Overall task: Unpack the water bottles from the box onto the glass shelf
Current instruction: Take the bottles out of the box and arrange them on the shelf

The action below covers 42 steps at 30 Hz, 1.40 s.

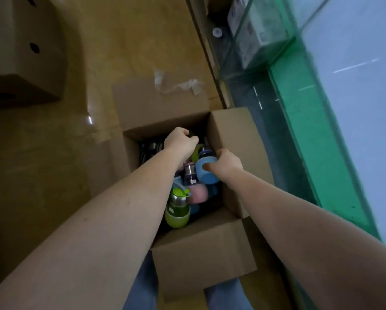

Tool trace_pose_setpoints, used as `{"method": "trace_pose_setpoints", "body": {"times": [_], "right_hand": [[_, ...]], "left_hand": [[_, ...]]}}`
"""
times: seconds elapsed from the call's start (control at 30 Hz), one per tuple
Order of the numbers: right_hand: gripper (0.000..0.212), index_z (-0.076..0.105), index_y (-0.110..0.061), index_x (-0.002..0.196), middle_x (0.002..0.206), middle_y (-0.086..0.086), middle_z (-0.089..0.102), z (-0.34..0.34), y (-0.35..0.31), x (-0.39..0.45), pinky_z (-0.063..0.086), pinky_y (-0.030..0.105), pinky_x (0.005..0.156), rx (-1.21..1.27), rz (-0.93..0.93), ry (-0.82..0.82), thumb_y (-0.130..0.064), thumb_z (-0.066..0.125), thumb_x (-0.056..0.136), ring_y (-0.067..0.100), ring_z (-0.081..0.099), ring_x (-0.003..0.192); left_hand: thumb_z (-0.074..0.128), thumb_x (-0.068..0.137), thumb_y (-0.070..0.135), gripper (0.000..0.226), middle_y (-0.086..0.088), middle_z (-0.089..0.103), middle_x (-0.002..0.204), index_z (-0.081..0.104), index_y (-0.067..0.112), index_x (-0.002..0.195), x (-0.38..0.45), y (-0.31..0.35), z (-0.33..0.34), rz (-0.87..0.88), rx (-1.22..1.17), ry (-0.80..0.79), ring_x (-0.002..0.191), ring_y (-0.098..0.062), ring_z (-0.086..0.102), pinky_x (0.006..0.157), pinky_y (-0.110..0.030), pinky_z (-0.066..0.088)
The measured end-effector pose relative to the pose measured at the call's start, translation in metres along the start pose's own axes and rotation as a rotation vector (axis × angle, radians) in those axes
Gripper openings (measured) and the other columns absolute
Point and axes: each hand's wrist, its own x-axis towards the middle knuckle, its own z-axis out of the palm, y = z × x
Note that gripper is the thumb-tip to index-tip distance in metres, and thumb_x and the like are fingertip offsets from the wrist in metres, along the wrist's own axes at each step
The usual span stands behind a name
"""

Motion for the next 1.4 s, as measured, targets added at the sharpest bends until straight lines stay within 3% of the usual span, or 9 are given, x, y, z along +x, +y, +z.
{"method": "trace_pose_setpoints", "body": {"times": [0.07, 0.23, 0.5, 0.67, 0.73, 0.83, 1.0, 1.13, 1.4], "right_hand": [[0.059, 0.034, -0.006, 0.14, 0.136, 0.016, 0.047, 0.019, 0.009, 0.027, 0.043, 0.036, 0.097, 0.012, 0.038, -0.004, -0.024, 0.06, 0.09, 0.031, 0.05, 0.122], [0.069, 0.018, -0.005, 0.145, 0.143, 0.017, 0.034, 0.072, 0.032, 0.086, 0.038, 0.037, 0.102, -0.029, 0.134, -0.002, -0.024, 0.058, 0.092, 0.032, 0.042, 0.128], [0.083, -0.003, -0.012, 0.15, 0.152, 0.013, 0.006, 0.12, 0.054, 0.124, 0.03, 0.046, 0.108, -0.303, 0.066, 0.161, -0.03, 0.053, 0.091, 0.031, 0.013, 0.139], [0.072, 0.024, -0.014, 0.136, 0.131, 0.015, 0.05, 0.138, 0.057, 0.136, 0.053, 0.048, 0.075, -0.265, 0.114, 0.466, -0.018, 0.064, 0.076, 0.029, 0.029, 0.116], [0.075, 0.015, -0.014, 0.146, 0.145, 0.015, 0.032, 0.134, 0.057, 0.135, 0.046, 0.049, 0.09, -0.273, 0.084, 0.383, -0.019, 0.059, 0.086, 0.03, 0.024, 0.129], [0.085, -0.003, -0.017, 0.15, 0.152, 0.009, 0.005, 0.124, 0.055, 0.125, 0.031, 0.044, 0.107, -0.164, 0.04, 0.17, -0.028, 0.057, 0.089, 0.029, 0.009, 0.14], [0.097, 0.002, -0.019, 0.149, 0.149, 0.005, 0.011, 0.114, 0.036, 0.093, 0.029, 0.04, 0.111, -0.006, -0.1, 0.264, -0.039, 0.067, 0.08, 0.026, 0.012, 0.138], [0.097, 0.005, -0.018, 0.15, 0.152, 0.005, 0.01, 0.085, 0.011, 0.051, 0.022, 0.037, 0.116, 0.1, -0.238, 0.309, -0.039, 0.069, 0.08, 0.022, 0.011, 0.141], [0.11, 0.004, -0.023, 0.151, 0.155, -0.002, 0.016, -0.04, -0.077, -0.082, 0.028, 0.032, 0.112, 0.411, -0.348, 0.304, -0.037, 0.078, 0.072, 0.015, 0.021, 0.142]], "left_hand": [[0.052, 0.095, 0.026, 0.043, -0.009, 0.049, 0.135, 0.045, 0.016, 0.136, 0.027, -0.009, 0.015, -0.007, 0.026, -0.014, 0.117, -0.025, 0.051, 0.09, -0.031, 0.044], [0.051, 0.095, 0.026, 0.043, -0.01, 0.05, 0.135, 0.045, 0.014, 0.137, 0.092, -0.039, 0.063, -0.045, 0.052, -0.099, 0.12, -0.027, 0.05, 0.101, -0.034, 0.043], [0.053, 0.094, 0.028, 0.05, -0.014, 0.053, 0.131, 0.041, 0.005, 0.137, 0.16, -0.07, 0.132, -0.127, 0.073, -0.171, 0.119, -0.029, 0.052, 0.096, -0.033, 0.043], [0.058, 0.089, 0.04, 0.072, -0.015, 0.05, 0.134, 0.029, 0.005, 0.144, 0.179, -0.077, 0.15, -0.207, 0.051, -0.165, 0.121, -0.031, 0.05, 0.096, -0.033, 0.042], [0.06, 0.088, 0.038, 0.065, -0.015, 0.054, 0.129, 0.038, 0.003, 0.138, 0.18, -0.076, 0.151, -0.21, 0.029, -0.178, 0.116, -0.03, 0.053, 0.092, -0.032, 0.043], [0.065, 0.085, 0.03, 0.056, -0.017, 0.057, 0.119, 0.047, 0.004, 0.131, 0.175, -0.072, 0.139, -0.262, -0.088, -0.163, 0.108, -0.031, 0.057, 0.093, -0.036, 0.049], [0.072, 0.08, 0.024, 0.052, -0.013, 0.053, 0.106, 0.048, 0.008, 0.122, 0.151, -0.052, 0.091, -0.301, -0.286, -0.139, 0.083, -0.027, 0.052, 0.07, -0.038, 0.047], [0.083, 0.065, 0.024, 0.063, -0.016, 0.062, 0.107, 0.052, 0.002, 0.117, 0.109, -0.019, 0.043, -0.257, -0.407, -0.06, 0.091, -0.031, 0.064, 0.083, -0.044, 0.055], [0.082, 0.069, 0.018, 0.059, 0.004, 0.053, 0.103, 0.042, 0.018, 0.113, -0.049, 0.101, -0.071, 0.247, -0.435, 0.066, 0.096, -0.017, 0.053, 0.078, -0.028, 0.049]]}}
